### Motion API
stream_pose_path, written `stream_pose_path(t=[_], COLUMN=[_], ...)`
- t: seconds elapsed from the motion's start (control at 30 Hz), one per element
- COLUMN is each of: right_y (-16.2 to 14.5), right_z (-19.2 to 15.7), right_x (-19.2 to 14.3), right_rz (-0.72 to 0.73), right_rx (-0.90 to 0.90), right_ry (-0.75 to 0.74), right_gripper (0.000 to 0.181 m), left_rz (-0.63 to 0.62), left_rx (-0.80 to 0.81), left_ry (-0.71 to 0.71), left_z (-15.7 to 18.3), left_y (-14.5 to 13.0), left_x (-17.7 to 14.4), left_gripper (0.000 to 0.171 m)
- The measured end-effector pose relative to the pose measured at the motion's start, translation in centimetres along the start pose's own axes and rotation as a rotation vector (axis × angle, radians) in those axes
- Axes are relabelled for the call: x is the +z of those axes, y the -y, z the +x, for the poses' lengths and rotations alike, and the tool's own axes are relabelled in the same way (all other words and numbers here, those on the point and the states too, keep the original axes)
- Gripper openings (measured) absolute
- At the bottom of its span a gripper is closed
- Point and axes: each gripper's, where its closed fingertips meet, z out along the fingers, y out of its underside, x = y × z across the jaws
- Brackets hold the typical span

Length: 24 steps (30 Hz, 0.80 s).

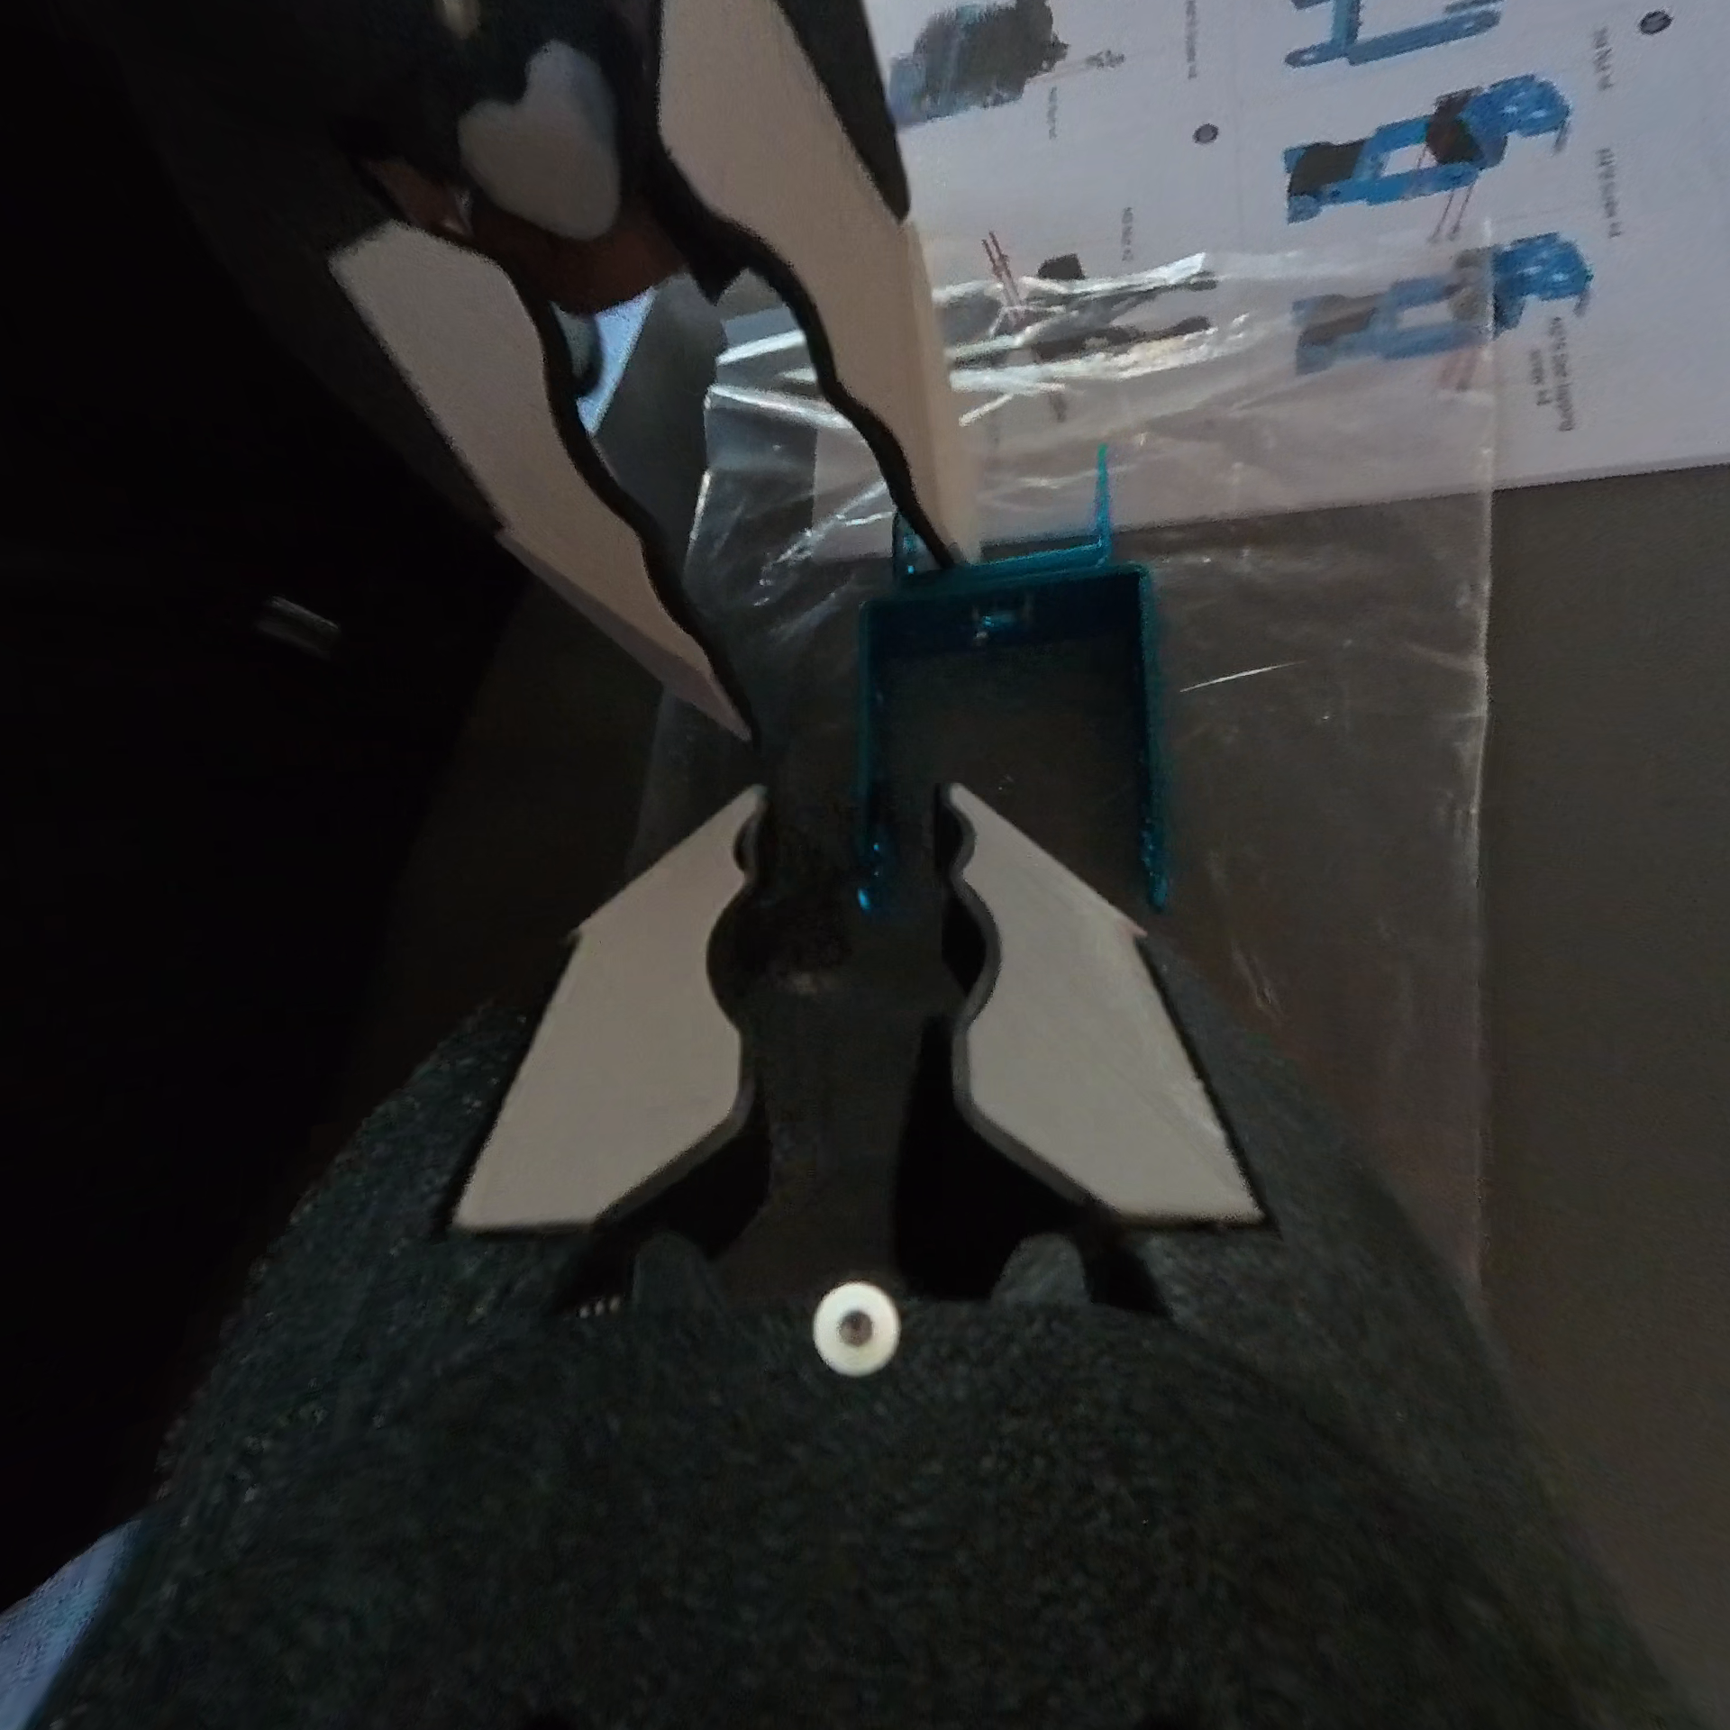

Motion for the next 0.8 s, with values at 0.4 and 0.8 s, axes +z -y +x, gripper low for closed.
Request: stream_pose_path(t=[0.4, 0.8], right_y=[-0.2, -0.1], right_z=[3.0, 3.2], right_x=[0.4, 0.8], right_rz=[-0.317, -0.47], right_rx=[-0.18, -0.21], right_ry=[-0.136, -0.141], right_gripper=[0.019, 0.007], left_rz=[0.086, 0.245], left_rx=[-0.053, -0.076], left_ry=[0.028, 0.036], left_z=[0.5, 1.7], left_y=[-0.3, 0.5], left_x=[-1.6, -4.2], left_gripper=[0.054, 0.054])
